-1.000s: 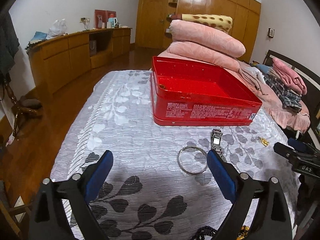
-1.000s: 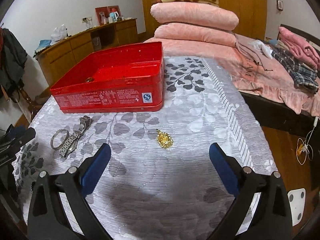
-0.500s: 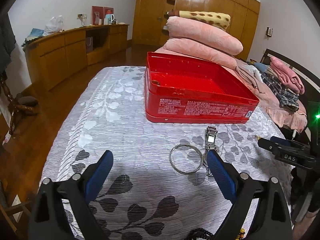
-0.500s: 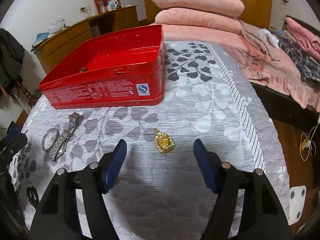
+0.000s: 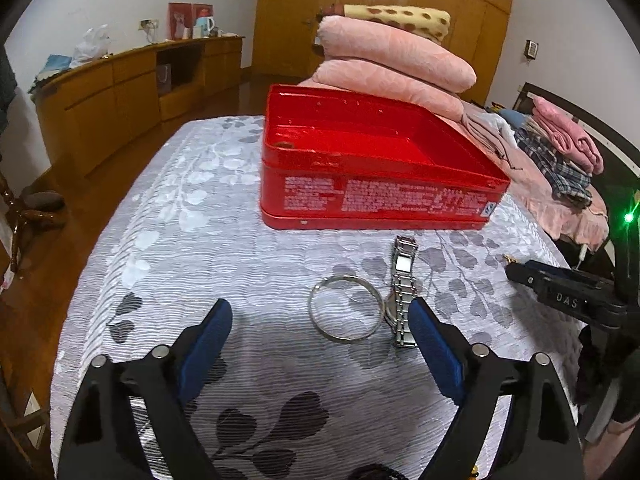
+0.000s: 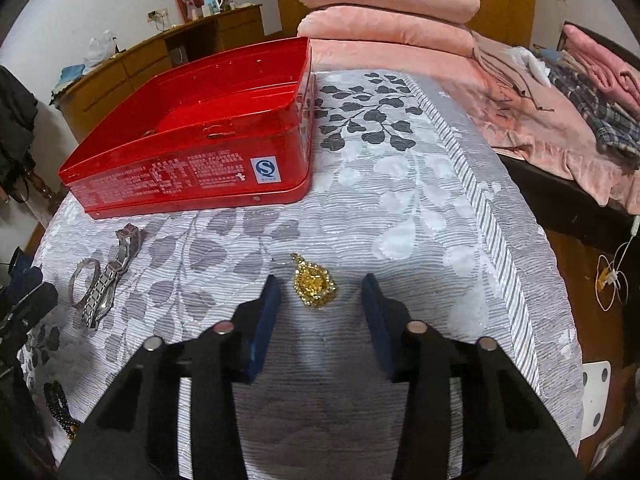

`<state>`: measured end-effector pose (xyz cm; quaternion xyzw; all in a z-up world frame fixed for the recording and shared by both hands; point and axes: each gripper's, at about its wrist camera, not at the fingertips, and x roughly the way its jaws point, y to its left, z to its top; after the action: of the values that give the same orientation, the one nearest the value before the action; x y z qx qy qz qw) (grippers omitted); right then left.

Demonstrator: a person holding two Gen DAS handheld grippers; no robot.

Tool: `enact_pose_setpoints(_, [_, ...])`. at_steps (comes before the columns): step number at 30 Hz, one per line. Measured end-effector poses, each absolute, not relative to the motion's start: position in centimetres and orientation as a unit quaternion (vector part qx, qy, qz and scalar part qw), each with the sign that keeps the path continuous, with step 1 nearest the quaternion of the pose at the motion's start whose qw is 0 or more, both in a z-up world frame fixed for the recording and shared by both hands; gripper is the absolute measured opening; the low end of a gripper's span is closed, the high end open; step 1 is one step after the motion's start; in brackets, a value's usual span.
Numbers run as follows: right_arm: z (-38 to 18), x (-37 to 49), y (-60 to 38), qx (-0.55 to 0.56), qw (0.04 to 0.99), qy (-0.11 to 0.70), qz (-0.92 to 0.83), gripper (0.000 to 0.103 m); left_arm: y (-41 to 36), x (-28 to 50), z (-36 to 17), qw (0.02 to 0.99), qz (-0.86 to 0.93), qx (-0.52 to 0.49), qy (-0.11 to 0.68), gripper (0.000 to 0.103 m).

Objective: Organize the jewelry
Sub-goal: 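Grasp the silver bangle with left tool while right tool grasps the gold pendant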

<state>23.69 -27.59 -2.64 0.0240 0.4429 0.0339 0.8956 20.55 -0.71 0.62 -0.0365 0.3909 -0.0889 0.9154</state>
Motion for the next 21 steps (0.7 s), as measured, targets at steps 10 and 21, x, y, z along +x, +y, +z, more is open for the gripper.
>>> enact_pose_setpoints(10, [-2.6,23.6,-27.9,0.03,0.896,0.441,0.036,0.021,-1.4,21.8,-0.5,0.899,-0.107,-0.042,0.423,0.075])
enact_pose_setpoints(21, [-2.5,23.6,-27.8,0.028,0.897,0.44,0.035,0.021,-1.9,22.9,-1.0,0.897,-0.084,-0.025,0.434,0.06])
